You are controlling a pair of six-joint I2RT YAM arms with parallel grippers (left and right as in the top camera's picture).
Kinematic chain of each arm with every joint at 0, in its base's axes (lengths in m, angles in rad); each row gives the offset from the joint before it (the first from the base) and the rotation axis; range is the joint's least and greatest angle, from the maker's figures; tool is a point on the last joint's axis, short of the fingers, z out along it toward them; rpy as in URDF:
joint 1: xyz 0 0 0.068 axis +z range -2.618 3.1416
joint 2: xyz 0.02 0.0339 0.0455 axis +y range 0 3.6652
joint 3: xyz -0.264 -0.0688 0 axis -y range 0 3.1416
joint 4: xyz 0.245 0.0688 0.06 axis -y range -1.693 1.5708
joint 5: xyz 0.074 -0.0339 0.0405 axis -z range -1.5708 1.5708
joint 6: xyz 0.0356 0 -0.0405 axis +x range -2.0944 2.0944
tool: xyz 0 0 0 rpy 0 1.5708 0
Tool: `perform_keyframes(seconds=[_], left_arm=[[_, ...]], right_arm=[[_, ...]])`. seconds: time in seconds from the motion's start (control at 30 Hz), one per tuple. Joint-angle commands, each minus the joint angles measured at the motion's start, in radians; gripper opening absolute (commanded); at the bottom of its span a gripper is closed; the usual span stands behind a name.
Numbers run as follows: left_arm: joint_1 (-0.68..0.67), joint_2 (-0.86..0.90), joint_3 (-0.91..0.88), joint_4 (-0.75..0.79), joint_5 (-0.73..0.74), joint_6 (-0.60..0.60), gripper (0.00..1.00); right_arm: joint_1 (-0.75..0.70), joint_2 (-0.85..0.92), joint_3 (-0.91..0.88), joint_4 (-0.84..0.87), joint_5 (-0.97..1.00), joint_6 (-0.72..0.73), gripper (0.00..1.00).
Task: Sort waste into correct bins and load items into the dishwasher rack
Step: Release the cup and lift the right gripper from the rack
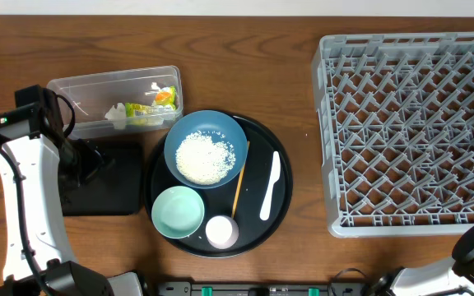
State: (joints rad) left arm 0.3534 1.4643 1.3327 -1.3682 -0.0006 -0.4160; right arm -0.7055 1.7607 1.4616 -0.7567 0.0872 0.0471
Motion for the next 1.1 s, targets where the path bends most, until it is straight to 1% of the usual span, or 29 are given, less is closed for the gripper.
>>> perform_keyframes(seconds=[0.0, 0.4, 0.43, 0.5, 0.57, 0.63, 0.83, 0.9, 1.07], left_arm=[[0.003, 0.003, 0.006, -0.004, -0.011, -0.008, 0.89], [0.003, 0.003, 0.006, -0.005, -0.011, -0.008, 0.9], [0.003, 0.003, 0.006, -0.006, -0.011, -0.008, 0.9], [0.003, 0.003, 0.006, -0.008, -0.011, -0.008, 0.89], [0.003, 0.003, 0.006, -0.008, -0.011, -0.008, 0.9], [0.003, 0.003, 0.006, -0.008, -0.011, -0.008, 0.9], [0.003, 0.003, 0.006, -0.009, -0.011, -0.008, 0.89], [0.003, 0.003, 0.006, -0.009, -0.011, -0.008, 0.89], [0.003, 0.003, 0.006, -0.009, -0.011, -0.008, 0.9]], right_arm=[[-0.01, 0.011, 0.025, 0.014, 0.013, -0.011, 0.51], [-0.01, 0.011, 0.024, 0.016, 0.013, -0.012, 0.52], [-0.01, 0.011, 0.023, 0.016, 0.013, -0.012, 0.54], [-0.01, 0.011, 0.023, 0.016, 0.013, -0.011, 0.64], [-0.01, 0.011, 0.023, 0.016, 0.013, -0.011, 0.7], [-0.01, 0.011, 0.023, 0.016, 0.013, -0.012, 0.72], [-0.01, 0.011, 0.023, 0.014, 0.004, -0.012, 0.72], [-0.009, 0.011, 0.023, 0.011, -0.053, -0.032, 0.72], [0.016, 0.0, 0.026, -0.024, -0.336, -0.119, 0.75]])
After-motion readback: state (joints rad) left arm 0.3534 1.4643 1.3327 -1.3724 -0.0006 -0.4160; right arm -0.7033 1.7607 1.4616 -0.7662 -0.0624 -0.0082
